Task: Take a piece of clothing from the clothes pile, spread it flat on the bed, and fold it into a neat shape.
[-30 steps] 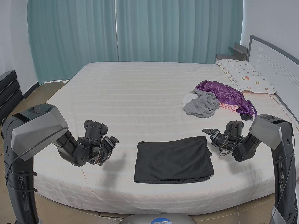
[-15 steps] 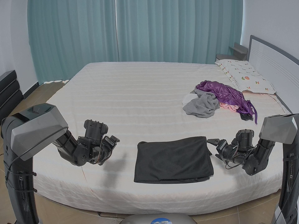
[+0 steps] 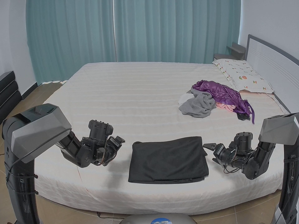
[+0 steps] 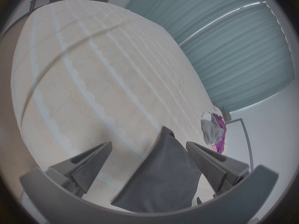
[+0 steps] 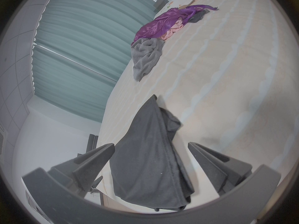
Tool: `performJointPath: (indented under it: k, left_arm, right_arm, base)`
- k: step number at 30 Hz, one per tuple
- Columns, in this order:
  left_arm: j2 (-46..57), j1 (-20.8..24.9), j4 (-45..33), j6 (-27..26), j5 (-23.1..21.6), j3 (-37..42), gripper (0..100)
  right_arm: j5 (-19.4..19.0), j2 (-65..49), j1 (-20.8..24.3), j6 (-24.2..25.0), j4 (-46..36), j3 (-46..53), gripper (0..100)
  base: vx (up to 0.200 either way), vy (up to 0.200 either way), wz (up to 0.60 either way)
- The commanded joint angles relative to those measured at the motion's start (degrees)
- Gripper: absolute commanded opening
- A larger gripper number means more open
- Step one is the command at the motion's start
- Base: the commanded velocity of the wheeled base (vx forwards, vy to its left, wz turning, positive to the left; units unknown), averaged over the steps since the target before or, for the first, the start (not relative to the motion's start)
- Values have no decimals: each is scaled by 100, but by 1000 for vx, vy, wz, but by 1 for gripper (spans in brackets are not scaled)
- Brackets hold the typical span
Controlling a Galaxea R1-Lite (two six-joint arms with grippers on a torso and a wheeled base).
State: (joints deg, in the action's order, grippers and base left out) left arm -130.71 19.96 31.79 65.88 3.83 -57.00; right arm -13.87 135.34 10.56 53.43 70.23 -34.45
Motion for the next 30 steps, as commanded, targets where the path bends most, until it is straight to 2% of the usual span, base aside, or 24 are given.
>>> performJointPath:
  k: [1,6,13,15,18,26,30]
  left_arm:
    - [-16,43,2,-5,4,-4,100]
    - [-7,35,2,48,4,-21,100]
    - [-43,70,2,-40,4,-83,100]
    - [-174,114,-6,-251,13,-206,100]
    - [-412,131,-42,-884,74,-417,100]
    - [-939,272,-103,-1508,101,-1111,100]
    - [-1299,500,-112,-1886,382,-1410,100]
  right_arm:
    - [-1,45,34,-8,-1,9,100]
    - [-1,89,43,-17,8,0,100]
    - [7,89,69,-17,8,-9,100]
    - [7,98,69,-17,8,-18,100]
    - [16,98,78,-17,8,-18,100]
    - [34,133,104,-26,17,-35,100]
    - [34,159,104,-26,17,-53,100]
  base:
    - [0,0,0]
    - [0,0,0]
    - [171,0,0]
    - [0,0,0]
    - [0,0,0]
    - [0,0,0]
    - [0,0,0]
